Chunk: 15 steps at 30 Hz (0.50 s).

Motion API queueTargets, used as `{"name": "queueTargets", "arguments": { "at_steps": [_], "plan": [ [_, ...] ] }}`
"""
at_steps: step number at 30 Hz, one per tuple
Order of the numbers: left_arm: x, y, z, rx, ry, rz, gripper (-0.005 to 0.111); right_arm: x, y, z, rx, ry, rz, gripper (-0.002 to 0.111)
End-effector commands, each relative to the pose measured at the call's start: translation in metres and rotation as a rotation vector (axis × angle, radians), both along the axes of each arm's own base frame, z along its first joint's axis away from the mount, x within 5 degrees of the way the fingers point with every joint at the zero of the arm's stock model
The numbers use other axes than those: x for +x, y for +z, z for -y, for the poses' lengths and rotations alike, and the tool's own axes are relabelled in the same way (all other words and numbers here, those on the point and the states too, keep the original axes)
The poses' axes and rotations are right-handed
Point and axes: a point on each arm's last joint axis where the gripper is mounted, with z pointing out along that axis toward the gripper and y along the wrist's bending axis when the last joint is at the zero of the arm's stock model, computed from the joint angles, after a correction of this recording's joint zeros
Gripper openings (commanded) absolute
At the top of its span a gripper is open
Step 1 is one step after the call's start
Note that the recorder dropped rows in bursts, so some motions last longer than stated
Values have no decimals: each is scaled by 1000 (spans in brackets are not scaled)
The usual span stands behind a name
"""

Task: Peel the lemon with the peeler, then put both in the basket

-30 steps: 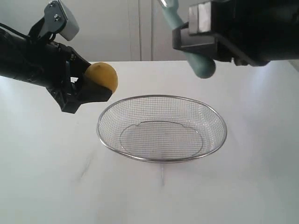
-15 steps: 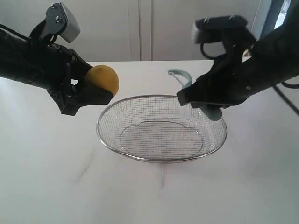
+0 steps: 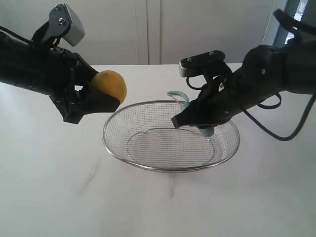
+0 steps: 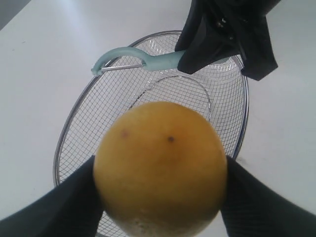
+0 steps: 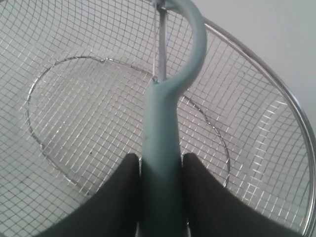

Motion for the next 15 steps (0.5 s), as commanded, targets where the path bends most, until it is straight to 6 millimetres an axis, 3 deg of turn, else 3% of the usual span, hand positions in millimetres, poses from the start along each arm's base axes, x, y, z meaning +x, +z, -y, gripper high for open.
{"name": "queueTargets", "arguments": {
  "at_steps": [1, 15],
  "plan": [
    [-3, 1, 2, -34, -2, -28, 0, 3, -10, 2, -68, 81, 28, 0],
    [-3, 1, 2, -34, -2, -28, 0, 8, -48, -1, -169, 186, -53, 0]
  ]
}}
